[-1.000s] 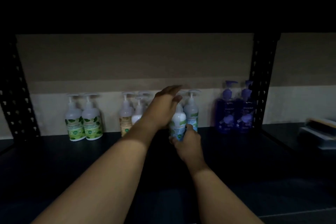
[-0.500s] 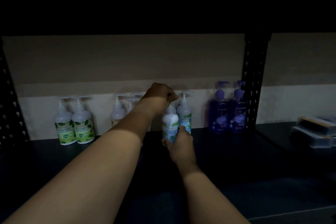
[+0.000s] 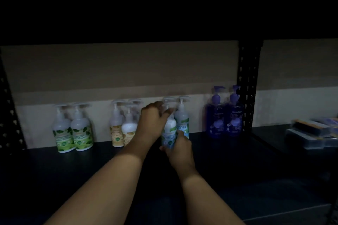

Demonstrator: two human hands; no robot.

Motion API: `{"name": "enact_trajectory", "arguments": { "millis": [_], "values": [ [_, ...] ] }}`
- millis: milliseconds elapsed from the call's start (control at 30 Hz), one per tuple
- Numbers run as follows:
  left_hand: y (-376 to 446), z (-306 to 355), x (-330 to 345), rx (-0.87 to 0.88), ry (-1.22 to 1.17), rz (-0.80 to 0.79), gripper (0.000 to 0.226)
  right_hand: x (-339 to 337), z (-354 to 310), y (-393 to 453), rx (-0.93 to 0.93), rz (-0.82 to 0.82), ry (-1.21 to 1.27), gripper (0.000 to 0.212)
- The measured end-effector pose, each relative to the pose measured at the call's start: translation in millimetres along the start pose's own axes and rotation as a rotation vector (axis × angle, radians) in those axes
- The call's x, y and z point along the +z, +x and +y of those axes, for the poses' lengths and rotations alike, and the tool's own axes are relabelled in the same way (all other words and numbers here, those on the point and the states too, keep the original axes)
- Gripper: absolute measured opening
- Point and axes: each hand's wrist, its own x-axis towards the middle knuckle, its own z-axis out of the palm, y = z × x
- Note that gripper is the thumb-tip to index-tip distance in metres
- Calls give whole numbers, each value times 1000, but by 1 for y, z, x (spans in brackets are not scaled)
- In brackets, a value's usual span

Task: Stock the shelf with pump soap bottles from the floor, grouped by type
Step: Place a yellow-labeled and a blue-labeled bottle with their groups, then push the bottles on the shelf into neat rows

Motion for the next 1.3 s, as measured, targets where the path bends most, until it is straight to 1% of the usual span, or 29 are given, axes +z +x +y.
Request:
{"name": "enact_trajectory", "arguments": {
  "millis": [100,167,200,300,367,433,500,567,633,733,800,867,900,1000,1100,1200,1267,1300],
  "values": [
    [-32,-18,-4,-38,-41,12,27,-3,1,-4,-19,1,-32,61],
    [-58,-27,-7,-82,-84,28,14,-5,0,-11,-40,11,-61,61],
    [-72,-31,-7,-117,-104,23,14,-8,0,-15,-47,13,-78,61],
    [-114,-37,-4,-281,-140,-43,34,-20,-3,-32,-68,-30,-203,63],
    [-139,-31,-6,-319,-134,-84,34,-33,-5,-47,-57,-96,-273,65],
    [-159,-15,-13,-288,-129,-101,26,-49,-8,-70,-57,-150,-363,65],
    [-182,8,-22,-239,-126,-127,19,-66,-9,-96,-114,-172,-458,55],
    [-208,32,-28,-184,-134,-119,14,-85,-8,-126,-146,-169,-492,44],
    [-236,53,-30,-147,-188,-32,13,-103,-1,-156,-175,-146,-495,38],
    [-279,71,-25,-63,-276,131,13,-131,18,-203,-269,-113,-393,37],
    [-305,72,-18,-64,-331,143,14,-149,30,-233,-324,-42,-319,33],
    [-332,62,-5,-107,-365,75,13,-162,51,-256,-321,12,-271,29],
    [-346,54,2,-149,-366,18,14,-168,63,-265,-290,-3,-265,28],
    [-392,28,28,-275,-328,-202,16,-176,109,-290,-44,-109,-214,34],
    [-428,0,53,-349,-232,-445,24,-178,162,-312,188,-178,-205,37],
    [-453,-22,72,-365,-112,-609,33,-170,217,-333,364,-261,-253,35],
    [-463,-31,80,-338,-35,-707,40,-161,247,-345,432,-337,-331,40],
    [-468,-36,84,-308,15,-790,45,-157,260,-350,460,-388,-366,44]
  ]
}}
